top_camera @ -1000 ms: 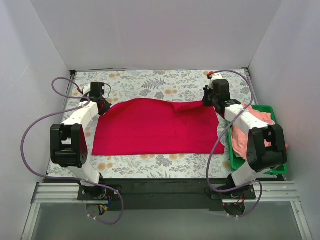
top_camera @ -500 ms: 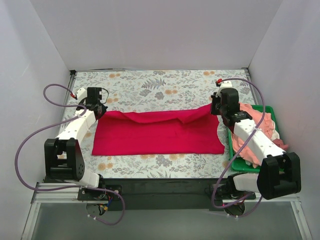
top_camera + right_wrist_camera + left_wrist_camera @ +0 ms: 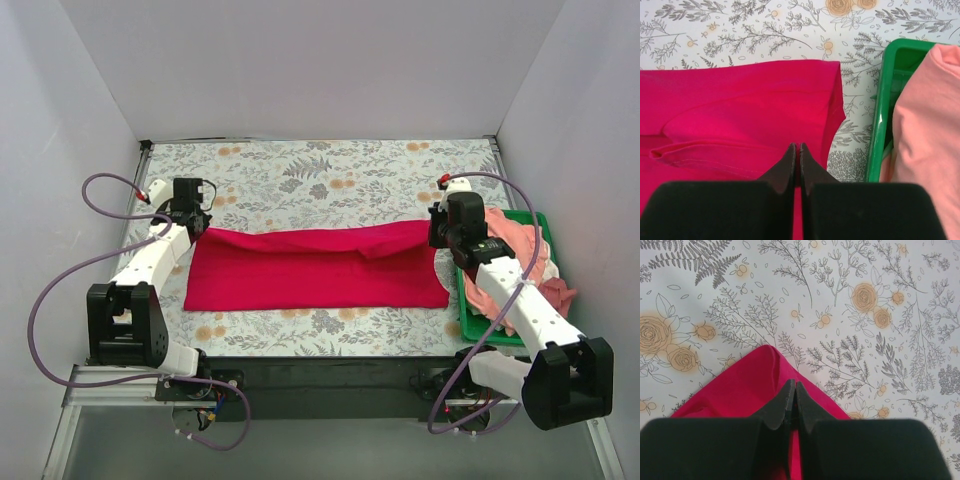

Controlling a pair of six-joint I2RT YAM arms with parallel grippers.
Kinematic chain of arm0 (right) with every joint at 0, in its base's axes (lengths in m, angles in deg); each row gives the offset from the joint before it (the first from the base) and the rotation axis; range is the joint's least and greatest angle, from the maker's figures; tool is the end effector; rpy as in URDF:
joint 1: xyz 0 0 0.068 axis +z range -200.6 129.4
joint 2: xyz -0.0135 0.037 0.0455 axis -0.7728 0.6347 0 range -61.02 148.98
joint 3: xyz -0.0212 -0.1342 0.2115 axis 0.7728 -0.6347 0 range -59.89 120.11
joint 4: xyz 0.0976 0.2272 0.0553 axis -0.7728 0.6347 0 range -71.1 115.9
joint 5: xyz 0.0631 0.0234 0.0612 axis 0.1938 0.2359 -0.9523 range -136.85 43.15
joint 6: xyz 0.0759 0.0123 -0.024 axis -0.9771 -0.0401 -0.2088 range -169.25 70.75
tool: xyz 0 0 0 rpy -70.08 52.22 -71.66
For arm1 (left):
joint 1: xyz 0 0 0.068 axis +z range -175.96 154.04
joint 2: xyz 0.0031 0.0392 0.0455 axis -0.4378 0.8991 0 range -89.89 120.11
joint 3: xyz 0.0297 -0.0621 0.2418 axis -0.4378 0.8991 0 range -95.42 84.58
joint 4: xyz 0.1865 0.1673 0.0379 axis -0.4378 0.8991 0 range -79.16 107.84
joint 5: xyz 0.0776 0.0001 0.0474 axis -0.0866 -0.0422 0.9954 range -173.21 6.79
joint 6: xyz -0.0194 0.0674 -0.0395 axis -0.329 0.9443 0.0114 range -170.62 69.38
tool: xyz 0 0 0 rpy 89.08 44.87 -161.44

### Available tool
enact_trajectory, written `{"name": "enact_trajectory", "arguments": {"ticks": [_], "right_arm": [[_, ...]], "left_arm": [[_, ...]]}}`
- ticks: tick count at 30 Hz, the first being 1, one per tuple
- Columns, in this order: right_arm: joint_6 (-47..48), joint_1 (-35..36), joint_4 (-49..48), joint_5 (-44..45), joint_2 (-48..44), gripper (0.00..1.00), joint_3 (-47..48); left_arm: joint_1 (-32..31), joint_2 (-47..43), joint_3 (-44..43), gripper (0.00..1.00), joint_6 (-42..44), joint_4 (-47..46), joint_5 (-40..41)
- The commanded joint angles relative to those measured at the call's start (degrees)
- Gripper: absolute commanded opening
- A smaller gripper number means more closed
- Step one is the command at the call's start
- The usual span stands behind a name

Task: Fold and stack the t-shirts
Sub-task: Fold the tshirt

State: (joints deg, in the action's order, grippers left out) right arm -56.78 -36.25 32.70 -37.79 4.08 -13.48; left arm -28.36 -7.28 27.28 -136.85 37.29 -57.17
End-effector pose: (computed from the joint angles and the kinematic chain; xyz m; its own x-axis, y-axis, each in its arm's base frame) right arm 0.2758 0.0592 0.2372 -0.5310 -0.0023 -0.8474 -0.0469 0.9985 0.0267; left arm 0.3137 0.0174 0.1992 0.1819 -0.9049 -0.3848 -0.7984 0.0925 -0.5949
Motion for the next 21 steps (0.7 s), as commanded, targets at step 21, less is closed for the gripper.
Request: {"name": "enact_trajectory", "arguments": {"ticks": [21], "right_arm": [[-5.72,-0.02,5.17,-3.53,-6.83,0.06,-13.45]], "left_arm": [[0.37,-1.39,5.27,0.00,-5.33,1.04,2.43]]}}
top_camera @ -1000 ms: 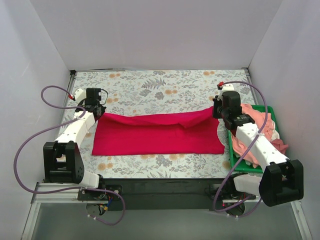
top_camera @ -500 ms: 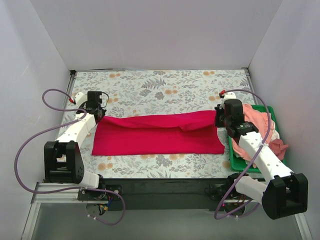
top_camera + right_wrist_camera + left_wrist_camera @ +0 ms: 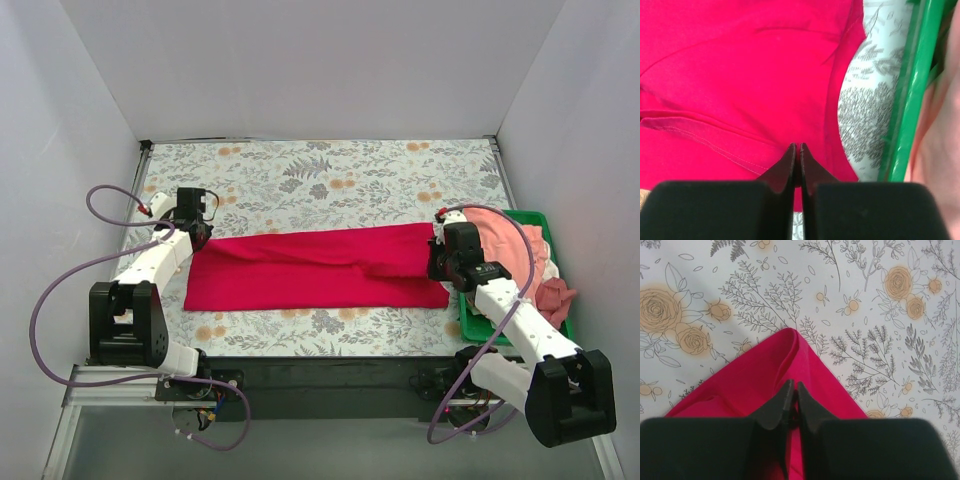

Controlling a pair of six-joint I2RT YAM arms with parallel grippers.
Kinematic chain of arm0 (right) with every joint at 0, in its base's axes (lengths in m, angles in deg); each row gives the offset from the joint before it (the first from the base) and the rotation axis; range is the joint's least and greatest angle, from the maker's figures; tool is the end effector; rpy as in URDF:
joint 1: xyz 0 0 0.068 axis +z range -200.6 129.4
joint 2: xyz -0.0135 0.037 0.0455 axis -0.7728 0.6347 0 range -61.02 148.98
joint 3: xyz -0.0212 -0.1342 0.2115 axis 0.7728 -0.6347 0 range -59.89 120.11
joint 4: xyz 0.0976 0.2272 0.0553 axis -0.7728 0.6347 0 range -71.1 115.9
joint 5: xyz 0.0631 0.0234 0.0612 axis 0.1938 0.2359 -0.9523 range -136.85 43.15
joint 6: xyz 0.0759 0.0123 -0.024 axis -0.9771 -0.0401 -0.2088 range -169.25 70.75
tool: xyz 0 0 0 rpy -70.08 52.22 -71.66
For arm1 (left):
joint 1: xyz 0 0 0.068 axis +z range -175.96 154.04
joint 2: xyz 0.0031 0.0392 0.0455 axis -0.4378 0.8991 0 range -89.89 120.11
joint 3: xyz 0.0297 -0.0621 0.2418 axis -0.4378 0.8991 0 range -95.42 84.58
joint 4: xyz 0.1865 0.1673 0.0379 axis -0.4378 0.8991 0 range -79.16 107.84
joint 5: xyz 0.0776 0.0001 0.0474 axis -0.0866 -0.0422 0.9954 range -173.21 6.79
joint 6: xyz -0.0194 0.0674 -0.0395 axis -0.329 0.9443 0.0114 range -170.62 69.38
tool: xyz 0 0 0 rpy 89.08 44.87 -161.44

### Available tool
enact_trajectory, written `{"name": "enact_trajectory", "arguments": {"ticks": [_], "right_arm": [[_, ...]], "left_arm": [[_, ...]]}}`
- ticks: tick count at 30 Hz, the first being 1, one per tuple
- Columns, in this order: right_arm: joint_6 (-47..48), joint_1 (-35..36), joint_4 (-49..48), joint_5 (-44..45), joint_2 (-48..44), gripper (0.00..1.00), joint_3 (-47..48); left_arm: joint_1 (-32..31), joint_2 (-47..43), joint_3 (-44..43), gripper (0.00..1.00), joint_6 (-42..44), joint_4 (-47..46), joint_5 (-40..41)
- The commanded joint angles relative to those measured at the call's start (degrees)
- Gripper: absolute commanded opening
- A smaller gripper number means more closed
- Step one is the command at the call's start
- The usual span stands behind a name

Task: Fold and stack the t-shirts
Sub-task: Fold the tshirt

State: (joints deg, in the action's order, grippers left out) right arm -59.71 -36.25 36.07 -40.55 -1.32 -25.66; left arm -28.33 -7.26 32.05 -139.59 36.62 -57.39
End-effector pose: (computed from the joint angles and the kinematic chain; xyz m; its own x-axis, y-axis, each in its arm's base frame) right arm 0.2370 0.0527 0.1778 -0.6758 0.0134 -0.7370 -0.0463 0.9971 0.0605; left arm 0.3012 0.0178 0.1735 0.1921 -0.9087 -0.3706 -0.8307 0.0505 -0.5544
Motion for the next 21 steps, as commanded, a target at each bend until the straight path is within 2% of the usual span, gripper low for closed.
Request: {"name": "enact_trajectory", "arguments": {"ticks": [1,2,3,4,5,7,9,11,12,13,17,18,19,21], "right_arm": [[-3.42,-0.02,2.25,-1.03,-1.60,0.12,-1.63],[-3.78,-0.02,2.86,-1.73,-1.78,0.17,-1.89],[-5.43,0.06,3.65,-1.65,-2.04,0.27,-1.81],[-6.15,0.06,6.53,-0.95,-2.05,0.42,-1.55],[-7.02,-0.02,8.13,-0.07,-2.22,0.49,-1.20],[-8.43,-0.02,12.07,3.35,-2.92,0.57,-0.49],[-8.18,-0.02,13.06,3.54,-4.76,0.63,-0.05],[-6.42,-0.02,12.19,1.44,-6.17,0.80,0.83],[-5.98,-0.02,11.58,-1.36,-7.22,0.92,1.26],[-5.63,-0.02,10.88,-2.95,-7.49,0.98,1.62],[-4.48,-0.02,5.35,-13.75,-6.54,0.98,3.37],[-4.57,0.06,4.81,-14.82,-5.83,0.98,3.64],[-5.01,-0.02,4.28,-15.53,-4.96,0.98,3.99],[-5.71,-0.02,2.62,-17.63,-2.33,0.98,4.43]], "left_arm": [[0.35,-1.59,0.59,0.09,-3.66,2.69,3.52],[0.35,-1.86,0.50,0.11,-5.50,4.78,5.18],[0.35,-2.38,0.15,0.15,-7.25,6.46,6.68],[0.35,-2.65,-0.37,0.30,-8.92,8.56,8.00],[0.35,-2.82,-1.25,0.44,-10.59,12.76,9.14],[0.35,-2.65,-4.67,0.71,-14.55,17.26,12.22],[0.44,-2.13,-8.87,0.73,-15.01,22.28,12.41],[0.44,-0.90,-11.44,0.76,-14.48,25.01,11.01],[0.44,-0.54,-13.19,0.77,-13.52,25.11,10.13],[0.44,-0.28,-13.56,0.77,-12.03,24.93,7.34],[0.35,0.25,-12.34,0.80,-6.75,17.93,-1.90],[0.35,0.42,-11.90,0.81,-5.96,16.42,-4.09],[0.35,0.51,-10.50,0.81,-3.95,13.27,-9.60],[-0.09,0.95,-8.91,0.81,-2.53,10.18,-13.85]]}}
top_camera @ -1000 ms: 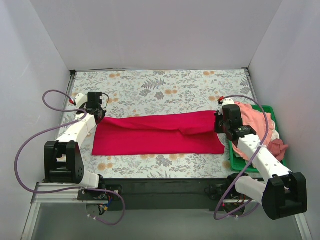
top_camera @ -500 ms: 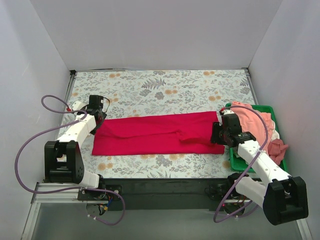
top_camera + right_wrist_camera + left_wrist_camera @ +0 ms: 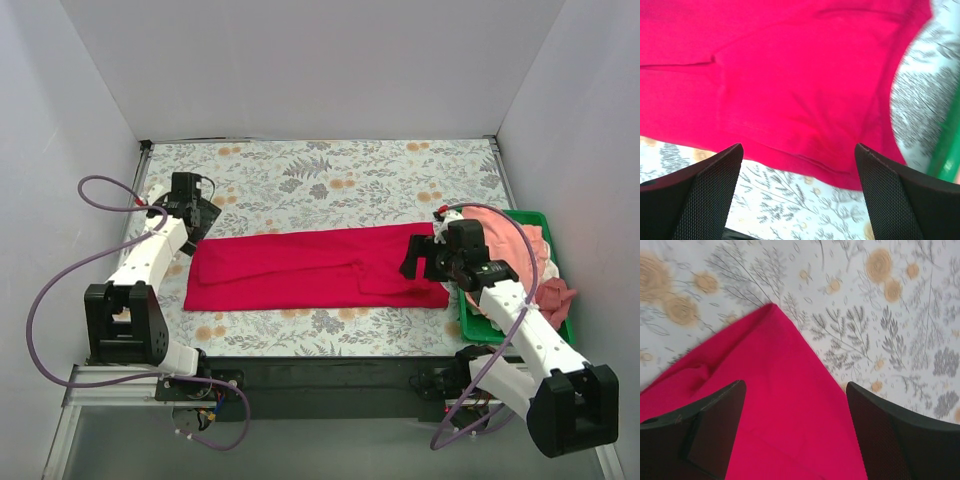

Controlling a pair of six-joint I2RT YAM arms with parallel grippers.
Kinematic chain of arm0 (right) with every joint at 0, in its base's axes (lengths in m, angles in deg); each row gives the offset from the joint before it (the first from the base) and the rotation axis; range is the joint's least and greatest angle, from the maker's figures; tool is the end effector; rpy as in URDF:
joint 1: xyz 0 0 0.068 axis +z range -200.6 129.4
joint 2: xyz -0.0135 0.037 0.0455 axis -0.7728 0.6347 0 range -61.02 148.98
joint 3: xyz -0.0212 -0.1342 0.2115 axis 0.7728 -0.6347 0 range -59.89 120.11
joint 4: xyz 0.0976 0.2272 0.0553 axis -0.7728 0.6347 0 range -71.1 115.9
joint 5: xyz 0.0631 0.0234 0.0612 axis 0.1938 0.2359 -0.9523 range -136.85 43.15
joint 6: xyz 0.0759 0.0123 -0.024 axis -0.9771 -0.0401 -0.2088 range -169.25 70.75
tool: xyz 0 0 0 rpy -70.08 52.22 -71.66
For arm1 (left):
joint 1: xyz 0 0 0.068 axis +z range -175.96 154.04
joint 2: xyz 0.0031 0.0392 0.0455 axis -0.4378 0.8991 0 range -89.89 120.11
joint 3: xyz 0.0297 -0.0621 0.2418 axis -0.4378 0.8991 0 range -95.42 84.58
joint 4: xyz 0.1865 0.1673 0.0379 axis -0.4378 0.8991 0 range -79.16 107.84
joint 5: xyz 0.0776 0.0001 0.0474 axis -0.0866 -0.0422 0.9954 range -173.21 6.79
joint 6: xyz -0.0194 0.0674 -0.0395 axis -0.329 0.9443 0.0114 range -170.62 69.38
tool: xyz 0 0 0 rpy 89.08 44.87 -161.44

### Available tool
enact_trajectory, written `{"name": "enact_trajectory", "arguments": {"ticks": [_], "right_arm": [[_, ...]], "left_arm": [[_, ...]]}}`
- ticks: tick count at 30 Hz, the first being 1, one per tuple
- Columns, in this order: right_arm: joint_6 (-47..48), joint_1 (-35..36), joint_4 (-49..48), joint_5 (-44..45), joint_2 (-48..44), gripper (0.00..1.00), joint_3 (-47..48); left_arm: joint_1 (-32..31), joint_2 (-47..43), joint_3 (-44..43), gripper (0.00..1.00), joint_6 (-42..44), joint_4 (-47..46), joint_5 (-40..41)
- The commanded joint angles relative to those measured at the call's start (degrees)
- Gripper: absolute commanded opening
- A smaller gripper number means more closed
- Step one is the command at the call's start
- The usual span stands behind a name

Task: Fold and stack the t-shirts
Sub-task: Fold the tshirt

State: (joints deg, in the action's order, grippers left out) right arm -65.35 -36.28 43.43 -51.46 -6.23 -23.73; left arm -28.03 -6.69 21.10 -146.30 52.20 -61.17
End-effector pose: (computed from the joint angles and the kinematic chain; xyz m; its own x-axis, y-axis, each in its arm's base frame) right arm 0.2200 0.0619 0.1943 -0.7208 0.1013 -0.6857 -0.1077 0.9609 0.2552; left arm 0.3018 0.0152 0.2091 0.2338 -0.9314 -0.2790 -0.8558 -0.0610 -0.5137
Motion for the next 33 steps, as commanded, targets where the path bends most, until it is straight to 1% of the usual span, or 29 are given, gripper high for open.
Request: {"name": "enact_trajectory", "arguments": {"ticks": [1,2,7,10,13,17,21,23,26,27,28,29,30,31,32,33], "right_arm": [[-0.42,0.00,-5.37,-7.26,3.65,0.98,2.51],[-0.69,0.00,-6.07,-7.70,4.71,0.98,2.42],[-3.76,0.00,-8.97,-10.51,12.35,0.98,0.14],[-5.43,0.00,-9.85,-10.78,15.35,0.98,-2.32],[-7.01,0.09,-10.12,-8.85,17.46,0.98,-3.99],[-7.89,0.00,-10.30,-6.39,20.09,0.98,-4.35],[-7.72,0.00,-10.91,-3.67,25.45,0.98,-2.42],[-7.28,-0.09,-11.09,-1.91,28.26,0.98,1.34],[-5.97,-0.44,-11.18,-1.02,36.25,0.98,7.59],[-5.53,-0.70,-11.09,-1.20,40.79,0.98,12.74],[-5.18,-0.88,-11.09,-1.20,43.10,0.98,15.14],[-4.56,-1.05,-10.65,-1.46,47.65,0.98,18.39],[-4.38,-1.23,-9.95,-1.03,49.87,0.98,24.07],[-4.21,-1.23,-9.07,-0.59,51.98,0.98,27.44],[-3.77,-1.23,-8.89,-1.02,56.44,0.98,30.43],[-3.33,-1.23,-8.54,-1.55,58.92,0.98,36.98]], "left_arm": [[-0.66,0.65,2.74,0.81,4.62,-6.72,-12.09],[-0.83,1.00,4.06,0.81,5.41,-8.82,-14.55],[-1.10,4.33,5.91,0.81,6.29,-10.95,-18.00],[-1.10,6.00,7.06,0.82,6.21,-11.22,-17.04],[-1.10,7.67,7.23,0.82,6.03,-11.22,-16.33],[-1.10,8.73,6.79,0.82,5.86,-11.13,-15.54],[-1.10,9.70,7.14,0.82,5.42,-11.13,-15.36],[-1.19,10.14,8.11,0.82,5.06,-11.39,-16.42],[-1.71,10.41,9.69,0.82,4.54,-11.04,-17.03],[-2.50,10.06,10.13,0.82,4.36,-10.95,-17.21],[-3.20,9.62,10.66,0.82,4.27,-10.95,-17.30],[-4.69,9.35,11.62,0.82,3.75,-10.87,-16.86],[-5.66,8.92,12.32,0.82,3.31,-10.69,-16.68],[-6.63,8.04,12.94,0.82,2.96,-10.43,-16.51],[-8.81,7.51,14.69,0.82,1.91,-10.34,-16.59],[-9.70,7.07,15.49,0.82,1.55,-10.16,-16.85]]}}
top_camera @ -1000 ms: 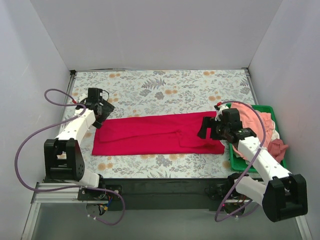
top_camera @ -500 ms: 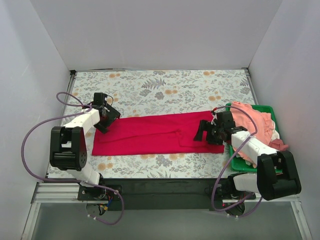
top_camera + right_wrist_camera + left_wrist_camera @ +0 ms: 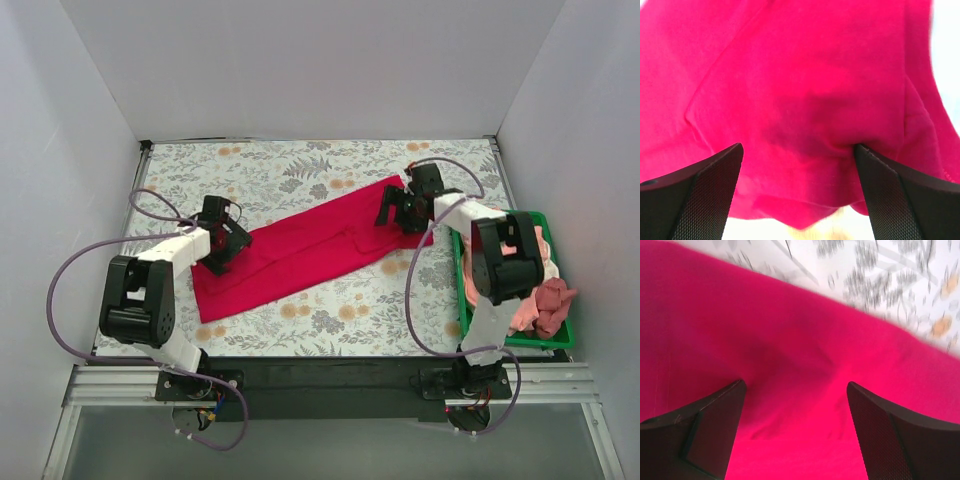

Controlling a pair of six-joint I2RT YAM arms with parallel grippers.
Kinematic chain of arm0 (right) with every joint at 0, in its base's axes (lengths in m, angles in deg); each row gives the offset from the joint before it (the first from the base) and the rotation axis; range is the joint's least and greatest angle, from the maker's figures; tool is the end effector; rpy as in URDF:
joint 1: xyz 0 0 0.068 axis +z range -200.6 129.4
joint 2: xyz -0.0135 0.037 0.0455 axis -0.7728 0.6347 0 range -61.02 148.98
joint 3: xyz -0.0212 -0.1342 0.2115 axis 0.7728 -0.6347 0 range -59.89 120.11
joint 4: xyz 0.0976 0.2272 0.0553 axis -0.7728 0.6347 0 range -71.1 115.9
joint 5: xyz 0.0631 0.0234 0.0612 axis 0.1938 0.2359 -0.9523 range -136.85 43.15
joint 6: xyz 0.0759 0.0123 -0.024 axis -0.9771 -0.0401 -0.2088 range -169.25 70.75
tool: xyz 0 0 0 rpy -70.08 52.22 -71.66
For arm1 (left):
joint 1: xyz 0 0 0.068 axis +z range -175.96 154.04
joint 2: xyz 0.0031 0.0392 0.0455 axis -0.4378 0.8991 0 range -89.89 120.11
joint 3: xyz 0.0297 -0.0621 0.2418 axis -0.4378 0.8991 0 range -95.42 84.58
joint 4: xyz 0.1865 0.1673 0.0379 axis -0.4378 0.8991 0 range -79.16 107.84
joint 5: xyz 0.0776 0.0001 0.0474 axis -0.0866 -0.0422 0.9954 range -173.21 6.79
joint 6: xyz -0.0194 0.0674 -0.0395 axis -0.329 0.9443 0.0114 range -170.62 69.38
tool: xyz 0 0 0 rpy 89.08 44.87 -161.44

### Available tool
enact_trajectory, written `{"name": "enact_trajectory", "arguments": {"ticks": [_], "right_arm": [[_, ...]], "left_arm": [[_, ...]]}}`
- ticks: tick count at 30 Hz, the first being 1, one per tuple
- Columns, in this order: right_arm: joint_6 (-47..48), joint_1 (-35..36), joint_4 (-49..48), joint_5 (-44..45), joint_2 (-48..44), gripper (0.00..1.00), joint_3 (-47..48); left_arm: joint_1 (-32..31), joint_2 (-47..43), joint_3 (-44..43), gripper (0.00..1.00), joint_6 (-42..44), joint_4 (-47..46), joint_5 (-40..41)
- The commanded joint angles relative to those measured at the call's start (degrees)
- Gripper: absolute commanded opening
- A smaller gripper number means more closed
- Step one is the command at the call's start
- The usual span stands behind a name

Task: Fold and stack the t-shirts
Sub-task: Fold the tshirt

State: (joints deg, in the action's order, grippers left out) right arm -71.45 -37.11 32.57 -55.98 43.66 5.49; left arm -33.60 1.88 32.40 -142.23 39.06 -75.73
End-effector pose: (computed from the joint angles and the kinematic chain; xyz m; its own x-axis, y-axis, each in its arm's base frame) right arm 0.3750 0.1013 0.1301 -0.8408 0.1819 -0.5098 -0.0060 0.9386 0.3449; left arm 0.3003 -0.0312 0.1184 -0.0572 -0.9923 -0.1099 -0.9197 0.0952 -0.3809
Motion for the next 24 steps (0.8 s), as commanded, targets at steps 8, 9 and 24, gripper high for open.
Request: {"name": "enact_trajectory", "arguments": {"ticks": [8,9,24], "right_arm": [[6.90,-0.14,11.79,-9.05,33.62,0.98,38.20],[7.16,0.21,13.03,-9.42,35.57,0.98,41.20],[-0.21,5.84,6.20,-13.02,49.12,0.98,64.69]], "left_arm": [[-18.08,-7.03,10.43,0.82,-9.71,6.23,-6.42],[-19.85,-7.56,11.83,0.83,-10.33,4.92,-10.26],[-45.00,4.82,2.62,0.88,-14.82,-3.18,-11.09]]}}
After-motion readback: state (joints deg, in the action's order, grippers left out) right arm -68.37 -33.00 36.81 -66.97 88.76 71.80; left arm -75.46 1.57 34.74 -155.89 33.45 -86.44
